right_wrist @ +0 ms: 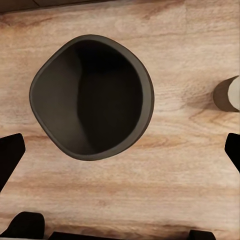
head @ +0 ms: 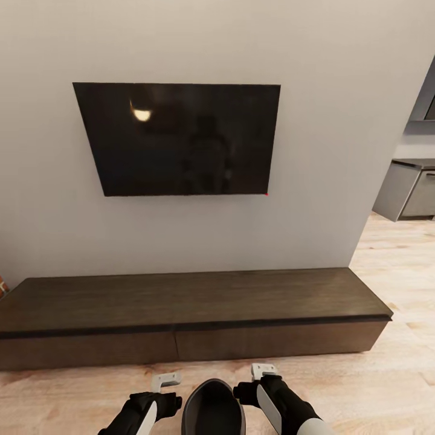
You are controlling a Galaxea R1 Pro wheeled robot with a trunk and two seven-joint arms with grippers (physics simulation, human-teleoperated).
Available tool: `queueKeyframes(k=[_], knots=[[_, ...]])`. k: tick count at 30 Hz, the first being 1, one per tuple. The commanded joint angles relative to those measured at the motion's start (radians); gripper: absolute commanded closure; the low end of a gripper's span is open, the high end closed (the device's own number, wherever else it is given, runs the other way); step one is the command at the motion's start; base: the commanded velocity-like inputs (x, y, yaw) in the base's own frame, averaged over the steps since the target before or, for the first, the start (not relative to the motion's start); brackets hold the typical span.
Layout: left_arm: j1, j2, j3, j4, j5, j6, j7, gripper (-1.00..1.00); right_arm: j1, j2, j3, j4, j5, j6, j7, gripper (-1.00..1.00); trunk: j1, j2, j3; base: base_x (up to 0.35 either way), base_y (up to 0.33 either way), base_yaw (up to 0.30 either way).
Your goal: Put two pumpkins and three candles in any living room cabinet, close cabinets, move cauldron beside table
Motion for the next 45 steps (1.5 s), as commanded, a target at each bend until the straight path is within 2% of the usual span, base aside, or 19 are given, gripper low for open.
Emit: queueKeyframes(k=[1,3,7,11,45], knots=[[0.000,0.000,0.000,0.000,0.000,0.000,0.000,-1.00,0.000,0.000,0.000,0.000,0.000,0.000,0.000,-1.00,0.004,-0.007,-0.003,0.000,0.000,0.000],[0.000,0.000,0.000,0.001,0.000,-0.008,0.000,-1.00,0.000,0.000,0.000,0.000,0.001,0.000,0.000,-1.00,0.012,-0.021,-0.009,0.000,0.000,0.000],[0.000,-0.002,-0.001,0.005,0.000,-0.070,0.001,-1.00,0.000,0.000,0.000,0.001,0.002,-0.001,-0.001,-1.00,0.027,-0.049,-0.022,0.000,0.000,0.000],[0.000,-0.002,-0.001,0.007,0.000,-0.089,0.001,-1.00,0.000,0.000,0.001,0.001,0.002,-0.001,-0.001,-1.00,0.042,-0.077,-0.035,0.000,0.000,0.000],[0.000,-0.014,-0.006,0.034,0.000,-0.097,0.002,-1.00,0.000,0.000,0.003,0.003,0.003,-0.002,-0.005,-1.00,0.173,-0.315,-0.141,0.000,0.000,0.000]])
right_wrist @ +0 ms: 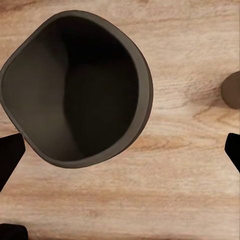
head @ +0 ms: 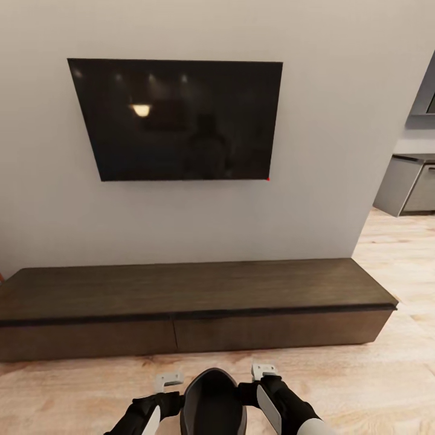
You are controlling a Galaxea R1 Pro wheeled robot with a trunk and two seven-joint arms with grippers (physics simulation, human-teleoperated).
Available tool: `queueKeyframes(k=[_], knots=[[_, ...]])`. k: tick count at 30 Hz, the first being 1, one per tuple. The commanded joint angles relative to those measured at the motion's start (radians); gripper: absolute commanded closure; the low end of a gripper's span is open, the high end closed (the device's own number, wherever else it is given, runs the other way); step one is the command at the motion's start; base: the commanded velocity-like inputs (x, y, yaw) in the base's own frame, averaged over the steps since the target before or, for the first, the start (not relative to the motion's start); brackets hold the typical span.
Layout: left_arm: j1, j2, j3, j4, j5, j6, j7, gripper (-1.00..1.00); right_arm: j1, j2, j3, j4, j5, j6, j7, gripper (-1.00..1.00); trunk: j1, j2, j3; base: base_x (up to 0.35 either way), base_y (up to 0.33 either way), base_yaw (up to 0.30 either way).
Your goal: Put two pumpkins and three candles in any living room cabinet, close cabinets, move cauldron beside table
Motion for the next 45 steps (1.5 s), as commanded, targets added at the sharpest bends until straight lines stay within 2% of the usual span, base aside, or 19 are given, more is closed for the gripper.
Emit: queueKeyframes(k=[1,29,37,45], knots=[[0.000,-0.001,0.000,0.000,0.000,0.000,0.000,-1.00,0.000,0.000,0.000,0.000,0.000,0.000,0.000,-1.00,0.004,-0.007,-0.003,0.000,0.000,0.000],[0.000,-0.003,-0.002,0.000,-0.002,0.000,0.000,-1.00,0.000,0.000,0.004,0.003,0.003,-0.001,0.000,-1.00,0.111,-0.203,-0.091,0.000,0.000,0.000],[0.000,-0.026,-0.004,0.002,-0.003,0.001,0.000,-1.00,0.000,0.000,0.006,0.003,0.005,-0.043,-0.002,-1.00,0.142,-0.259,-0.116,0.000,0.000,0.000],[0.000,-0.027,-0.005,0.003,-0.002,0.002,0.000,-1.00,0.000,0.000,0.006,0.003,0.000,-0.046,-0.065,-1.00,0.173,-0.315,-0.141,0.000,0.000,0.000]])
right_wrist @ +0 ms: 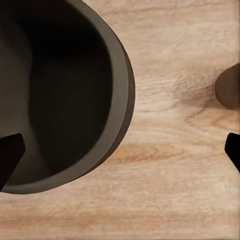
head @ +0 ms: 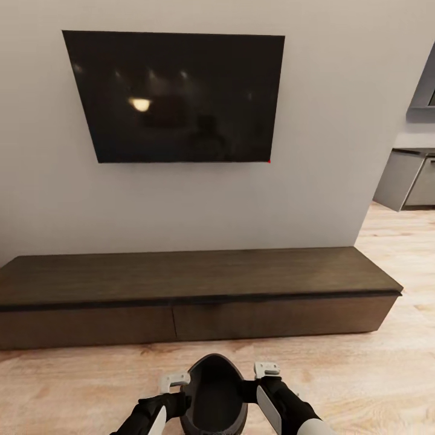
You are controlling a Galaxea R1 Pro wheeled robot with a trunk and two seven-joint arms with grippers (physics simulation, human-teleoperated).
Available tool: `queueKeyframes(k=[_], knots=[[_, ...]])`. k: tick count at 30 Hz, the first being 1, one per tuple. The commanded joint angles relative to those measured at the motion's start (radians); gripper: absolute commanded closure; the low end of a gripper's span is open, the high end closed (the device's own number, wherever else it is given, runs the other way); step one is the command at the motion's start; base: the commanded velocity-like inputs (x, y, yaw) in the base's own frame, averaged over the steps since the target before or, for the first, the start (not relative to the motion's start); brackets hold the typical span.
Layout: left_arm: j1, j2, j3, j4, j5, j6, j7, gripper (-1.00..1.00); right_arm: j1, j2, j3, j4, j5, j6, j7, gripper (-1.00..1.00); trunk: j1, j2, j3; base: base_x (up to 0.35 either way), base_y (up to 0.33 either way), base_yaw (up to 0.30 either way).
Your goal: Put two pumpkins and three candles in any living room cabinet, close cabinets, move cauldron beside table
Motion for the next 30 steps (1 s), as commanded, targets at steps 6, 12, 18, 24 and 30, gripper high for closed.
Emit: queueKeyframes(k=[6,12,18,24,30], knots=[[0.000,0.000,0.000,0.000,0.000,0.000,0.000,-1.00,0.000,0.000,0.000,0.000,-0.001,0.001,-0.008,-1.00,0.023,-0.042,-0.019,0.000,0.000,0.000],[0.000,0.000,0.000,0.000,0.000,0.000,0.000,-1.00,0.000,0.000,0.000,0.000,-0.001,0.000,-0.008,-1.00,0.046,-0.084,-0.038,0.000,0.000,0.000],[0.000,0.000,0.000,0.000,0.000,0.000,0.000,-1.00,0.000,0.000,0.000,-0.003,-0.001,-0.001,-0.008,-1.00,0.069,-0.126,-0.056,0.000,0.000,0.000],[0.000,0.000,0.000,0.000,0.000,0.005,-0.002,-1.00,0.000,0.000,0.001,-0.010,-0.004,-0.022,0.000,-1.00,0.073,-0.133,-0.060,0.000,0.000,0.000],[0.000,0.000,0.000,0.000,0.000,0.005,-0.002,-1.00,-0.003,0.000,0.003,-0.012,-0.013,-0.037,0.035,-1.00,0.073,-0.133,-0.060,0.000,0.000,0.000]])
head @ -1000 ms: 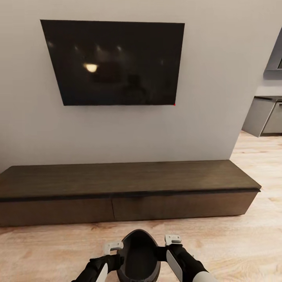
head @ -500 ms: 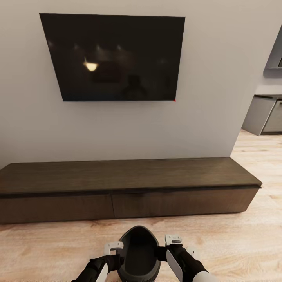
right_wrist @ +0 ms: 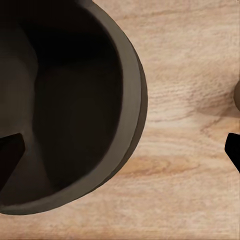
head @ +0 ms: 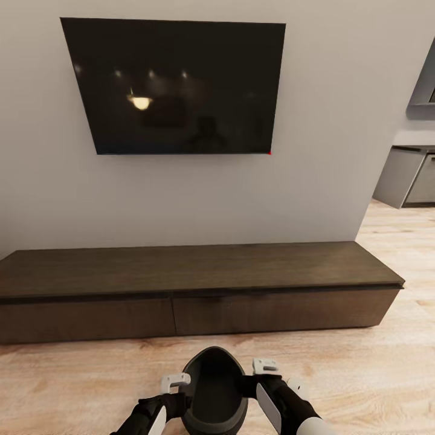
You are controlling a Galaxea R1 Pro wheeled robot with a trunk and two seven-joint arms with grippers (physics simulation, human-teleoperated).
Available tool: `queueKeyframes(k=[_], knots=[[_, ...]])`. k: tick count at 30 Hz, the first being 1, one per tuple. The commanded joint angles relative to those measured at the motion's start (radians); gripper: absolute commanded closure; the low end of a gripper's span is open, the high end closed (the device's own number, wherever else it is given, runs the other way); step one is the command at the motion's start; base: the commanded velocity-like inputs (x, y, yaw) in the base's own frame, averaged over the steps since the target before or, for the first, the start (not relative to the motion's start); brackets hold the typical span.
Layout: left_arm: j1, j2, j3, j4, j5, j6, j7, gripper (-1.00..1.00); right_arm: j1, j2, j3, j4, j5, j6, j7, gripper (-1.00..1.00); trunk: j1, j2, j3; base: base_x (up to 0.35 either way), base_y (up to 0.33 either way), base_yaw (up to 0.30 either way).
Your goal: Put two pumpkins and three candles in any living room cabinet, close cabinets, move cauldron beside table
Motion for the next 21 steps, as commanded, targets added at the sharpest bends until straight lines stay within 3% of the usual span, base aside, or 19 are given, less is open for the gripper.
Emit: queueKeyframes(k=[1,5,21], knots=[[0.000,0.000,0.000,0.000,0.000,0.001,0.000,-1.00,0.000,0.000,0.000,0.000,0.000,-0.002,0.009,-1.00,0.000,0.000,0.000,0.000,0.000,0.000],[0.000,0.000,0.001,0.000,0.000,0.002,0.000,-1.00,0.000,0.000,0.000,0.000,0.000,-0.007,0.026,-1.00,0.000,0.000,0.000,0.000,0.000,0.000],[0.000,0.000,0.003,0.000,0.001,0.006,-0.004,-1.00,0.000,0.000,0.001,-0.001,-0.001,-0.054,0.033,-1.00,0.061,-0.112,-0.050,0.000,0.000,0.000]])
